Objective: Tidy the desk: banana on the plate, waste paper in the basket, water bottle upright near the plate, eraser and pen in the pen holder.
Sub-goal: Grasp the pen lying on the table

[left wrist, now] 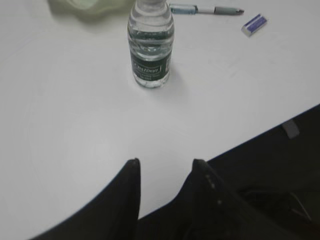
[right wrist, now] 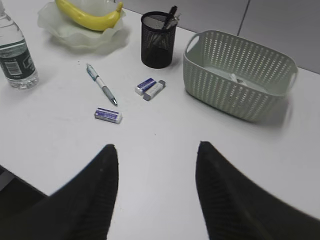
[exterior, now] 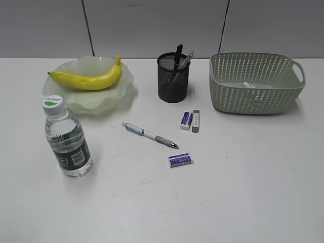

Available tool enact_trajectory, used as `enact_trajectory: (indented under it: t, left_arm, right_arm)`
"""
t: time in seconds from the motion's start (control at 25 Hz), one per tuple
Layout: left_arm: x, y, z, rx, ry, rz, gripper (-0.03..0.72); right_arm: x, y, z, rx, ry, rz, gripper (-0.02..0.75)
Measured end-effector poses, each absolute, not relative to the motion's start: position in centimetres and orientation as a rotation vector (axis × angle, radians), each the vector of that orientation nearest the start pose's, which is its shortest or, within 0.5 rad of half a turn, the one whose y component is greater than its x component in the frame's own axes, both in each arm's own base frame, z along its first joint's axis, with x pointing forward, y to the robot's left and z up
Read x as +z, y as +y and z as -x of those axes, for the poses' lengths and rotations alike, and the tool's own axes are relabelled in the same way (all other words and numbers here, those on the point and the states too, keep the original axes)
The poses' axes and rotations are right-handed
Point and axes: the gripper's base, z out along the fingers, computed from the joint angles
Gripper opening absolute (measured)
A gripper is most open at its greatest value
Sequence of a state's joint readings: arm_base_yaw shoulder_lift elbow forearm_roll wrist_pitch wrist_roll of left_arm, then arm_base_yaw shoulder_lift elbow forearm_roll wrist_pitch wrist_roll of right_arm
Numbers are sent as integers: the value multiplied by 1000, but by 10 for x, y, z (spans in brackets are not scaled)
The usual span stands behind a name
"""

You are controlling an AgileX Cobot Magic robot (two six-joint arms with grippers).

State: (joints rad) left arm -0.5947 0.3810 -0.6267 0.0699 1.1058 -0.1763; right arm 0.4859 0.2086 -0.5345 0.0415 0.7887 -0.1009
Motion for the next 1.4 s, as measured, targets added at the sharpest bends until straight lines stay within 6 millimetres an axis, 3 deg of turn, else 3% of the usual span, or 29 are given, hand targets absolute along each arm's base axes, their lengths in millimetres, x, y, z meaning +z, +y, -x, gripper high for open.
enact_trajectory:
  t: [0.12, 0.28, 0.48, 0.64, 0.84, 0.96, 1.2, 1.4]
  left_arm:
    - [294, -6, -19, -342, 2176, -462, 256]
    - [289, 9, 3, -401, 2008, -422, 253]
    - [288, 10, 5, -405, 1992, -418, 244]
    - [288, 10, 4, -405, 1993, -418, 244]
    - [288, 10, 4, -406, 1991, -418, 244]
    - [288, 10, 4, -406, 1991, -418, 244]
    - [288, 10, 4, -406, 1989, -417, 242]
    - [288, 10, 4, -406, 1989, -417, 242]
  right_arm:
    - [312, 42, -63, 328, 1907, 650, 406]
    - [317, 77, -119, 318, 2004, 788, 406]
    - [320, 124, -197, 299, 2132, 941, 406]
    - [309, 176, -253, 270, 2174, 1103, 406]
    - [269, 246, -302, 238, 2250, 1334, 406]
    - [242, 275, -331, 241, 2347, 1405, 406]
    - [192, 308, -371, 238, 2498, 1435, 406]
    - [157, 319, -386, 244, 2581, 1373, 421]
